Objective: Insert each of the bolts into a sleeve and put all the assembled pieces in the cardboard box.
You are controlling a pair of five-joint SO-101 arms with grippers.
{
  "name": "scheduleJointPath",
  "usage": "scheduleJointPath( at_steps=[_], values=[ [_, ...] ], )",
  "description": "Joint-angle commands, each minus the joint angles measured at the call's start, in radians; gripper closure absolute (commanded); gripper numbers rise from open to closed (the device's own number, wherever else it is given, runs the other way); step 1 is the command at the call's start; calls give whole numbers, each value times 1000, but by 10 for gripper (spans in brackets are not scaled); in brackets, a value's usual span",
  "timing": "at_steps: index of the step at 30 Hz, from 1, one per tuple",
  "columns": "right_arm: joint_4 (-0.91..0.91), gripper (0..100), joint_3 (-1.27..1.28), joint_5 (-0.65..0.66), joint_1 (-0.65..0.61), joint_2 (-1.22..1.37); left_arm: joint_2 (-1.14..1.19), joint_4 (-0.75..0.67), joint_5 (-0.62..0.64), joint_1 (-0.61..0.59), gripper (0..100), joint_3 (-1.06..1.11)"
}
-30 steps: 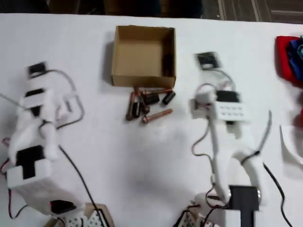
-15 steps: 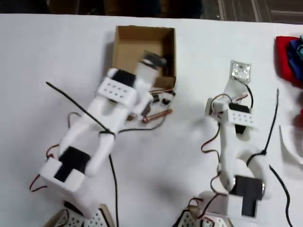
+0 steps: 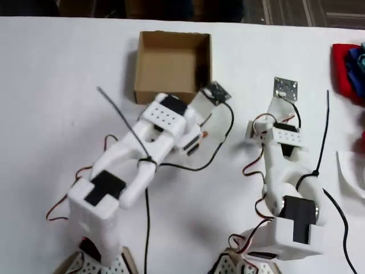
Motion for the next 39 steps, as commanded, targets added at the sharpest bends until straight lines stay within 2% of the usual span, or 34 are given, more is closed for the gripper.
scheduleJointPath(
  at_steps=[1, 7, 13, 16, 20, 26, 32, 36, 39],
  values=[
    [-5, 977, -63, -35, 56, -2, 31, -15, -8, 17, 828, -47],
    [-1, 977, -91, -61, 93, 27, 98, -11, -8, 15, 830, -113],
    [-1, 977, -91, -63, 97, 31, 175, -6, -8, 11, 978, -193],
    [-1, 977, -91, -63, 97, 31, 190, 6, -8, 11, 941, -216],
    [-2, 977, -91, -63, 96, 31, 190, 89, -6, 15, 891, -272],
    [-4, 977, -91, -63, 93, 33, 196, 192, -9, 8, 890, -389],
    [-1, 977, -91, -63, 93, 33, 232, 146, -14, -44, 889, -398],
    [-1, 977, -91, -63, 93, 33, 301, 149, -112, -51, 890, -401],
    [-1, 977, -91, -63, 93, 33, 334, 143, -132, -55, 890, -403]
  ],
)
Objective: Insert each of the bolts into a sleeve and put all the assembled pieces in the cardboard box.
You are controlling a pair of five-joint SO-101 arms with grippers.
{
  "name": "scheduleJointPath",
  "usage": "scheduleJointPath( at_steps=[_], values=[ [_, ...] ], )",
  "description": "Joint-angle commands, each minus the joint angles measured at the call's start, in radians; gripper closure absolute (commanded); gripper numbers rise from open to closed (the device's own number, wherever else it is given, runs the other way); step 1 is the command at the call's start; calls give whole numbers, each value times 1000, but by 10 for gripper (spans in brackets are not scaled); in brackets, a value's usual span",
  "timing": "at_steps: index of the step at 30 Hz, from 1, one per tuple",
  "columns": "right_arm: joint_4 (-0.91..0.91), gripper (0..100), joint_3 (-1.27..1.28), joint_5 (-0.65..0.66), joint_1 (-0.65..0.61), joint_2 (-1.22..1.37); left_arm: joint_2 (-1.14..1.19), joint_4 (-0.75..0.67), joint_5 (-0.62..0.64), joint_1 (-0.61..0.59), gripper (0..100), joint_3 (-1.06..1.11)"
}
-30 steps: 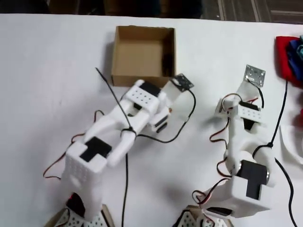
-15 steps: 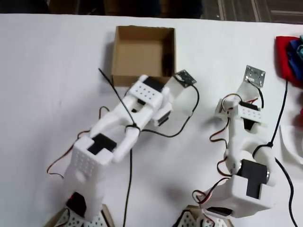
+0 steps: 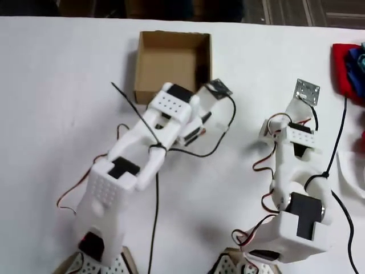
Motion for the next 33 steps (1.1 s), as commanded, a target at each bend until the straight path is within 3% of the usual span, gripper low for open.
scheduleJointPath(
  at_steps=[1, 33],
  values=[
    [-1, 977, -48, -8, 7, -4, 31, -12, -25, -15, 890, -13],
    [-1, 977, -48, -6, 7, -5, 48, 144, -37, -9, 891, -12]
  ],
)
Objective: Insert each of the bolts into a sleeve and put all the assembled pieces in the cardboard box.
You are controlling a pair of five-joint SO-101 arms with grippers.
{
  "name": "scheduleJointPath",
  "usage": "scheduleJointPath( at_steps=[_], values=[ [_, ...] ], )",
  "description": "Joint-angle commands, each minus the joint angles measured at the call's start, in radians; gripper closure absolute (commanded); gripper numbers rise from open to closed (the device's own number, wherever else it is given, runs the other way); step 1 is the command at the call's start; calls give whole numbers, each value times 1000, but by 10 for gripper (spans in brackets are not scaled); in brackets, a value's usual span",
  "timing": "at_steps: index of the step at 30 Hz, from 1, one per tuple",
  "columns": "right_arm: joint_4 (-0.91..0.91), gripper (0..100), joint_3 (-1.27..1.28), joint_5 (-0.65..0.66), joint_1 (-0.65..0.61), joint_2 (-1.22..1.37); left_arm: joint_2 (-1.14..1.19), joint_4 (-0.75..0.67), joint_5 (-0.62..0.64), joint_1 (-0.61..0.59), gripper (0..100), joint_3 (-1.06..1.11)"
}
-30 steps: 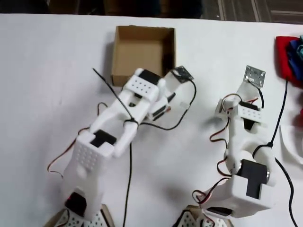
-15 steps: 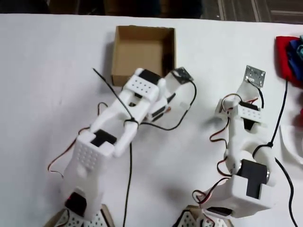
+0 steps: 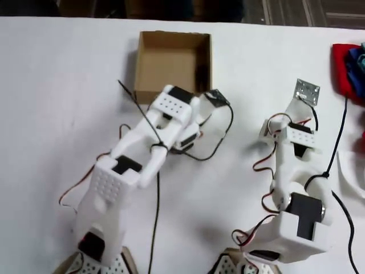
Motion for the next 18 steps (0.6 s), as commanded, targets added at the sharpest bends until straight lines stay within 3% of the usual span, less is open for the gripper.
scheduleJointPath(
  at_steps=[1, 4, 11, 18],
  values=[
    [-1, 977, -48, -6, 7, -5, -8, 41, -28, -5, 897, 1],
    [-1, 977, -48, -6, 7, -5, -15, 75, -40, -6, 985, -19],
    [-2, 977, -48, -8, 7, -5, -17, 325, -40, -3, 973, -254],
    [-5, 977, -48, -8, 12, -5, -152, 324, -40, -89, 973, -202]
  ],
)
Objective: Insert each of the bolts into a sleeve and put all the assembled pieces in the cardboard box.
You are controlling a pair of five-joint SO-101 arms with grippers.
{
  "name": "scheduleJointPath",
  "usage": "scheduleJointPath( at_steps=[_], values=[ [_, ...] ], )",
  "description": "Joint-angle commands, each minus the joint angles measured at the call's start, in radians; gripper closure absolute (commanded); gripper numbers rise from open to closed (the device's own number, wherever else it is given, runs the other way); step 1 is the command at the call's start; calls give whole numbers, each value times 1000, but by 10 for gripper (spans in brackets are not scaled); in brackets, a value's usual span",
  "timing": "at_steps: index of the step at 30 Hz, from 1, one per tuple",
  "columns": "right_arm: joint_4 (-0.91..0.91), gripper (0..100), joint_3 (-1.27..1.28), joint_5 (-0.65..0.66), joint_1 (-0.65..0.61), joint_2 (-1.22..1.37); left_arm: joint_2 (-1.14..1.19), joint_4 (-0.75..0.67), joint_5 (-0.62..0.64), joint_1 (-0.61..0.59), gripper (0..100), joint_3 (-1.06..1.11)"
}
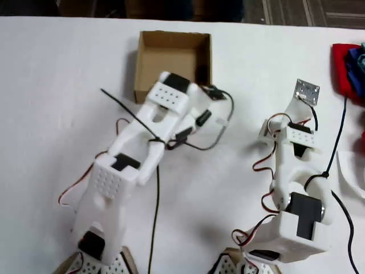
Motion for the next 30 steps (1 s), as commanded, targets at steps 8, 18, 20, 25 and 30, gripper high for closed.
scheduleJointPath(
  at_steps=[8, 18, 20, 25, 30],
  values=[
    [-5, 977, -48, -8, 7, -4, -399, 25, -130, -230, 973, 243],
    [-5, 977, -48, -8, 5, -4, -437, -23, -766, -425, 973, 486],
    [-5, 977, -48, -8, 5, -4, -437, -78, -888, -446, 973, 492],
    [-5, 977, -48, -8, 5, -4, -396, -166, -1016, -462, 971, 492],
    [-5, 977, -46, -8, 5, -2, -242, -189, -1016, -463, 970, 483]
  ],
)
